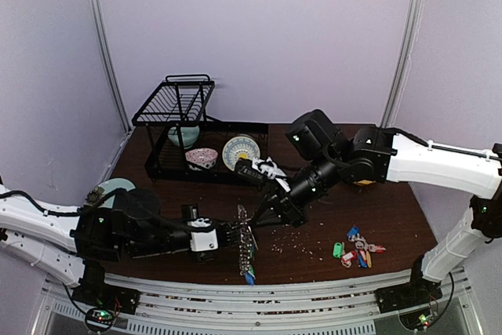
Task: Put the keys on the keyring
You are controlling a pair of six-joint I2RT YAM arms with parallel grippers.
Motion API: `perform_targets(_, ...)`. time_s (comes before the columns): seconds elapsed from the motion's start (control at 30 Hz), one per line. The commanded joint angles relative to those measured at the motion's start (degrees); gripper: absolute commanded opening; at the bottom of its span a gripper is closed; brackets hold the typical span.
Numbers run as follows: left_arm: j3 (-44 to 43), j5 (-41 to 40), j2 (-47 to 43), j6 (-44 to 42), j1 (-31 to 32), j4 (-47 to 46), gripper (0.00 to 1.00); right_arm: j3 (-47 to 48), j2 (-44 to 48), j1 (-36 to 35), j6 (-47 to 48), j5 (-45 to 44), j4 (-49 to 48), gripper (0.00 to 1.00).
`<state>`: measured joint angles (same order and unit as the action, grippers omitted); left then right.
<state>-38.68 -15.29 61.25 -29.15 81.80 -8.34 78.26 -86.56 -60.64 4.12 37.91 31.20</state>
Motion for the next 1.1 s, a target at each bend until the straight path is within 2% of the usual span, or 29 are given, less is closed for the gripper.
perform_targets(0.0,0.1,3.1,-3.2,0.7,0.4,-8.3,0.00,-1.7,1.4,2.0,-0.7,-1.9,0.5,0.00)
perform_targets(0.27,1.0,3.1,-4.0,0.7,0.4,-10.2,0.00,-2.5,1.6,2.4,-0.3,-1.2,0.5,0.00)
perform_targets(0.87,0.4,-2.7,-0.5,0.7,0.4,-9.6,0.00,-1.7,1.1,2.6,0.6,2.1,1.7,0.00)
perform_targets(1.07,0.0,-5.0,0.5,1.6,0.4,-8.2,0.00,-2.1,3.3,2.6,2.3,9.0,-0.2,0.00)
